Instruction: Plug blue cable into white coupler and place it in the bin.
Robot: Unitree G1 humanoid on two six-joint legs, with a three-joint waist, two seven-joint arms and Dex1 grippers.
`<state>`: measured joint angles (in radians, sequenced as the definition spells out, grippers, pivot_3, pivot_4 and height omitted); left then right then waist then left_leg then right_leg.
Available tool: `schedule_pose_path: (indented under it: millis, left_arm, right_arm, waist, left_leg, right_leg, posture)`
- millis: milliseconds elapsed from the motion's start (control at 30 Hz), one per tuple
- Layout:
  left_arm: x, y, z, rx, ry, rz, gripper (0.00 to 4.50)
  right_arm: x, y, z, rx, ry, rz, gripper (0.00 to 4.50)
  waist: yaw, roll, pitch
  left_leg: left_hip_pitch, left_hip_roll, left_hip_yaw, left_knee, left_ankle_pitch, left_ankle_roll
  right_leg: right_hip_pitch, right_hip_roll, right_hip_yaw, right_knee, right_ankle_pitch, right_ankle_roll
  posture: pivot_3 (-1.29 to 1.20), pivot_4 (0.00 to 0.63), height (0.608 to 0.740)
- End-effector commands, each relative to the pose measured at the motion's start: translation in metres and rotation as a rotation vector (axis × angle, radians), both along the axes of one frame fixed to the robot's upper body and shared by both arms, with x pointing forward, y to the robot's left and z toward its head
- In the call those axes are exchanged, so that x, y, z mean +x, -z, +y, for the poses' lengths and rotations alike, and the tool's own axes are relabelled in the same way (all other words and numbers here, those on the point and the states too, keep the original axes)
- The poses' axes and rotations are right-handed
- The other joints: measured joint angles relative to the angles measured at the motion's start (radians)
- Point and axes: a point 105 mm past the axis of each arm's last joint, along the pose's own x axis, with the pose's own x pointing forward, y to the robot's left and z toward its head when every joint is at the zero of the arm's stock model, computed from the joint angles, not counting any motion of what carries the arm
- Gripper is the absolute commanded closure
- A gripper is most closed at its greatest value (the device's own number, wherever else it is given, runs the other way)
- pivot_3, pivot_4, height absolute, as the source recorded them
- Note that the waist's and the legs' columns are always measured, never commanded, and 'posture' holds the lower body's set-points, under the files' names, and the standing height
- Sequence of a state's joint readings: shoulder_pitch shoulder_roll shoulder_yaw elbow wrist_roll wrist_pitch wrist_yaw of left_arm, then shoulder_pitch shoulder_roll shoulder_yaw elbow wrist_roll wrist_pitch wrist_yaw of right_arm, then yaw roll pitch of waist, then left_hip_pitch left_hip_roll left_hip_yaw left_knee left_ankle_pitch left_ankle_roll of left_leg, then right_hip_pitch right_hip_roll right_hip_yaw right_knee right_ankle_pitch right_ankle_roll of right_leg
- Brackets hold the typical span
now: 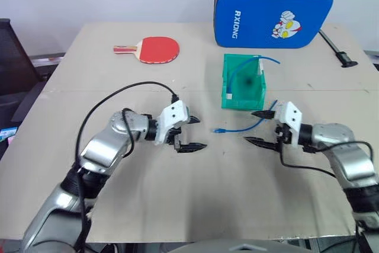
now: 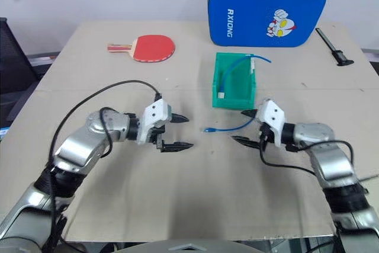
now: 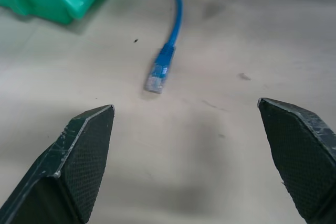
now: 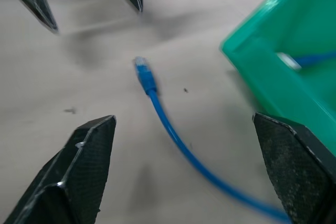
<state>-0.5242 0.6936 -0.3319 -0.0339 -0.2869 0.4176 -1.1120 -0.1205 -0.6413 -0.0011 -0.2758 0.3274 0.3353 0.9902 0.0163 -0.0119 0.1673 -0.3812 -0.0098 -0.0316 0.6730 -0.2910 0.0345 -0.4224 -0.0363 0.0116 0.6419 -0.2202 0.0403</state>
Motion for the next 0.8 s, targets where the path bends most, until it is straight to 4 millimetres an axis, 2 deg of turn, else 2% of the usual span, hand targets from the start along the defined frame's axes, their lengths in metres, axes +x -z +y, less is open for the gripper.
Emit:
schedule_pose_path:
  millis: [33, 100, 200, 300, 333, 500, 600, 700, 800]
  left_arm:
    - [0.011, 0.010, -0.010, 0.031, 0.060, -0.011, 0.00]
    - [0.018, 0.013, -0.019, 0.031, 0.084, 0.001, 0.00]
    - [0.019, 0.022, -0.022, 0.084, 0.134, 0.020, 0.00]
    - [0.023, 0.025, -0.023, 0.102, 0.147, 0.022, 0.73]
    - [0.023, 0.026, -0.024, 0.104, 0.155, 0.027, 1.08]
    - [0.021, 0.025, -0.020, 0.127, 0.179, 0.052, 3.47]
    - [0.021, 0.021, -0.018, 0.132, 0.181, 0.062, 4.40]
    - [0.024, 0.007, -0.024, 0.057, 0.161, 0.054, 4.40]
    - [0.021, -0.023, -0.042, -0.149, 0.149, 0.104, 4.40]
  right_arm:
    - [-0.015, -0.006, -0.012, 0.019, 0.077, -0.010, 0.42]
    - [-0.024, 0.000, -0.019, 0.026, 0.133, 0.012, 0.42]
    - [-0.034, 0.006, -0.026, 0.025, 0.197, 0.022, 0.42]
    - [-0.039, 0.008, -0.031, 0.035, 0.243, 0.027, 0.33]
    - [-0.041, 0.009, -0.031, 0.036, 0.250, 0.030, 0.33]
    - [-0.044, 0.010, -0.032, 0.040, 0.265, 0.034, 0.33]
    - [-0.043, 0.010, -0.029, 0.051, 0.256, 0.041, 0.33]
    - [-0.042, 0.008, -0.017, 0.116, 0.231, 0.066, 0.33]
    - [-0.045, -0.004, 0.003, 0.302, 0.194, 0.161, 0.33]
  waist:
    - [-0.002, 0.000, 0.000]
    - [-0.003, 0.000, 0.000]
    - [-0.011, 0.000, 0.000]
    - [-0.016, 0.000, 0.000]
    - [-0.016, 0.000, 0.000]
    - [-0.017, -0.001, 0.000]
    - [-0.017, -0.001, 0.000]
    - [-0.020, -0.001, 0.000]
    - [-0.020, -0.001, 0.000]
  left_leg:
    - [0.000, 0.000, 0.001, 0.000, 0.000, 0.000]
    - [0.000, -0.001, 0.002, 0.003, 0.000, 0.000]
    - [0.000, 0.000, 0.004, 0.008, 0.000, 0.001]
    - [0.003, 0.001, 0.003, 0.010, 0.000, 0.001]
    - [0.003, 0.001, 0.003, 0.010, 0.000, 0.001]
    - [0.003, 0.001, 0.002, 0.012, 0.000, 0.001]
    - [0.002, 0.001, 0.002, 0.012, 0.000, 0.001]
    - [0.002, 0.001, 0.001, 0.012, 0.000, 0.001]
    - [0.002, 0.002, 0.000, 0.012, 0.000, 0.001]
  right_leg:
    - [0.000, 0.001, 0.000, 0.000, 0.000, 0.000]
    - [0.000, 0.000, 0.001, 0.001, 0.000, 0.000]
    - [0.001, 0.001, 0.003, 0.001, 0.000, 0.001]
    - [0.005, 0.002, 0.003, 0.003, 0.000, 0.001]
    - [0.005, 0.002, 0.003, 0.003, 0.000, 0.001]
    - [0.006, 0.002, 0.002, 0.003, 0.001, 0.002]
    - [0.006, 0.002, 0.002, 0.003, 0.001, 0.002]
    - [0.006, 0.003, 0.002, 0.003, 0.001, 0.002]
    - [0.005, 0.003, 0.001, 0.003, 0.001, 0.002]
  posture:
    - [0.00, 0.150, 0.740]
    - [0.00, 0.150, 0.740]
    - [0.00, 0.150, 0.740]
    - [0.00, 0.150, 0.740]
    - [0.00, 0.150, 0.740]
    - [0.00, 0.150, 0.740]
    - [0.00, 0.150, 0.740]
    - [0.00, 0.150, 0.740]
    - [0.00, 0.150, 0.740]
